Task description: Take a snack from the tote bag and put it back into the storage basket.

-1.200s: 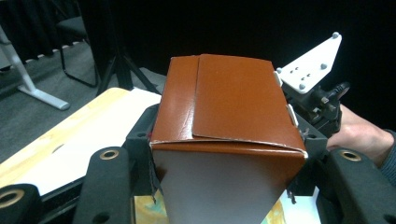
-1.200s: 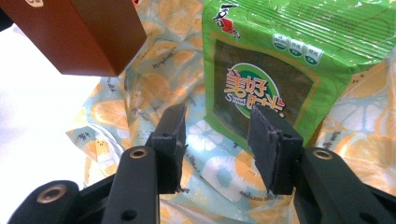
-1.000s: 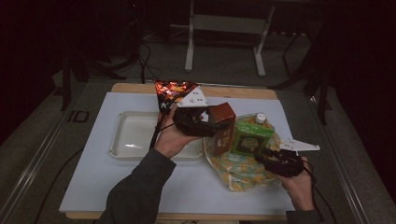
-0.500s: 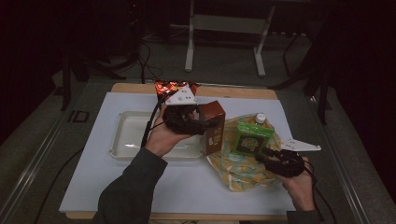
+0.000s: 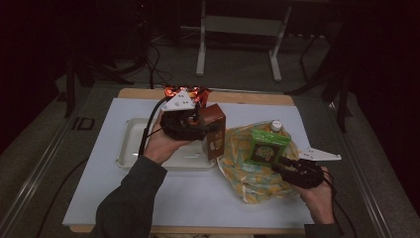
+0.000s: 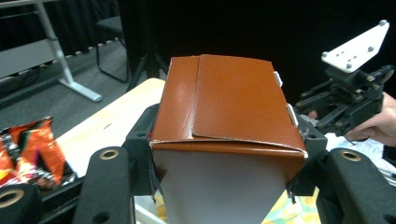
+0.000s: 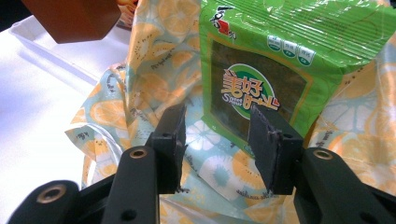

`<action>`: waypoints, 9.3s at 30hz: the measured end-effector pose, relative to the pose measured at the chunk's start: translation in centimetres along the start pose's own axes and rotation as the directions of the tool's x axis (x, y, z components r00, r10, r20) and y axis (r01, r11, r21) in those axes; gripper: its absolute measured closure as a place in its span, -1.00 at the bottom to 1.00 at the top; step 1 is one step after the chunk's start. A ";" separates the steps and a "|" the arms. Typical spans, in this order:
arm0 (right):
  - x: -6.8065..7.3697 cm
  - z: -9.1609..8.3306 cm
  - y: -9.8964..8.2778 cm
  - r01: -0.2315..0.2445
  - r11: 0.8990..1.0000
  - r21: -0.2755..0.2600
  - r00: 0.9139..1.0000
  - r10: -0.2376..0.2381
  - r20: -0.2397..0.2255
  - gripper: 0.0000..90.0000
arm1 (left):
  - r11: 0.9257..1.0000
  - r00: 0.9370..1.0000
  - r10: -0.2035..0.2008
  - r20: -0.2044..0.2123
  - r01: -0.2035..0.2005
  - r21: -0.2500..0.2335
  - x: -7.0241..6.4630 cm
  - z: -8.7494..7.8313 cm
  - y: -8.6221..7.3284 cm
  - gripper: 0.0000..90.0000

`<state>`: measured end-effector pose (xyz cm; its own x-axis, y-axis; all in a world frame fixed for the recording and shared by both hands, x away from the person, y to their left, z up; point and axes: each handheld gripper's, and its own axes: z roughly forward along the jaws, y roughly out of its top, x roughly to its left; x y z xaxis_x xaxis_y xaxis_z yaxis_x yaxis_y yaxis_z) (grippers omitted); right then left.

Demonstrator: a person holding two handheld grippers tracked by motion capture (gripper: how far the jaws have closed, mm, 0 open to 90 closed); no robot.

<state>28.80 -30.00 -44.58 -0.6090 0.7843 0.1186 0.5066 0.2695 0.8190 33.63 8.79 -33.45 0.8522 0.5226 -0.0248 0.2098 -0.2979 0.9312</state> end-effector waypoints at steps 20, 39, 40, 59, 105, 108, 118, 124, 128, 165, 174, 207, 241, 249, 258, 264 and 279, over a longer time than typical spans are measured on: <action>-0.1 0.1 -0.1 0.001 1.000 0.009 1.000 -0.001 0.001 0.26 | 0.999 0.997 -0.022 -0.080 0.025 0.038 2.6 -2.7 -2.5 -0.07; -0.2 -0.1 -0.1 -0.003 1.000 0.006 1.000 0.003 0.005 0.26 | 0.983 0.992 -0.025 -0.125 0.047 0.178 5.0 -4.5 -5.2 -0.07; -0.2 -0.1 -0.1 -0.004 1.000 0.006 1.000 0.004 0.005 0.26 | 0.981 0.991 -0.020 -0.131 0.044 0.189 5.1 -4.4 -5.3 -0.07; -0.2 -0.1 -0.2 -0.004 1.000 0.006 1.000 0.004 0.007 0.26 | 0.946 0.990 0.054 -0.130 -0.009 0.325 4.8 -1.1 -6.3 -0.07; -0.4 -0.1 -0.3 -0.011 1.000 0.013 1.000 0.011 0.007 0.21 | 0.941 0.998 0.020 0.052 -0.037 0.338 2.3 8.5 -6.8 -0.27; -0.5 -0.2 -0.3 -0.013 1.000 0.012 1.000 0.013 0.008 0.21 | 0.935 0.998 0.018 0.062 -0.039 0.354 2.2 8.7 -7.0 -0.29; -0.5 -0.2 -0.3 -0.014 1.000 0.012 1.000 0.014 0.007 0.21 | 0.922 0.998 0.001 0.064 -0.026 0.387 2.4 8.6 -8.2 -0.35; -0.5 -0.2 -0.3 -0.011 1.000 0.016 1.000 0.011 0.007 0.21 | 0.909 0.999 -0.009 0.048 -0.011 0.416 2.7 8.1 -9.2 -0.37; -0.5 -0.2 -0.3 -0.013 1.000 0.014 1.000 0.013 0.007 0.21 | 0.903 0.999 -0.022 0.040 0.003 0.430 3.0 7.6 -10.0 -0.39; -0.6 -0.1 -0.4 -0.017 1.000 0.021 1.000 0.016 0.008 0.20 | 0.842 0.993 -0.116 0.038 0.078 0.533 2.7 9.3 -12.2 -0.55; -0.6 -0.1 -0.5 -0.017 1.000 0.022 1.000 0.016 0.008 0.20 | 0.843 0.994 -0.109 0.023 0.080 0.532 2.6 9.6 -12.2 -0.54; -0.7 0.1 -0.5 -0.007 1.000 0.027 1.000 0.007 0.007 0.18 | 0.886 0.991 -0.133 0.006 0.117 0.449 3.0 7.6 -11.5 -0.33; -0.5 0.5 -0.7 0.005 0.998 0.061 0.999 -0.008 0.040 0.25 | 0.949 0.969 -0.192 -0.157 0.224 0.224 0.6 2.1 -13.0 -0.36; -0.6 0.7 -0.8 0.022 0.996 0.083 0.996 -0.028 0.079 0.25 | 0.953 0.968 -0.210 -0.137 0.234 0.193 -0.2 0.8 -13.8 -0.34; -1.0 0.7 -0.5 0.026 0.996 0.082 0.994 -0.034 0.104 0.25 | 0.954 0.970 -0.202 -0.136 0.226 0.194 -0.9 -0.5 -14.9 -0.39; -1.5 0.4 0.0 0.029 0.997 0.066 0.993 -0.036 0.111 0.24 | 0.955 0.967 -0.198 -0.163 0.227 0.188 -1.3 -1.7 -15.9 -0.36; -3.7 0.3 1.6 -0.001 0.999 0.035 0.992 -0.004 0.129 0.06 | 0.962 0.965 -0.164 -0.206 0.203 0.183 -2.7 -4.3 -18.4 -0.27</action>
<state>32.01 -32.32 -43.90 -0.5271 0.8488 0.0422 0.5282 0.2883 0.7987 25.38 16.28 -48.90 0.6888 0.7178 -0.1020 0.4623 -0.3265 0.8245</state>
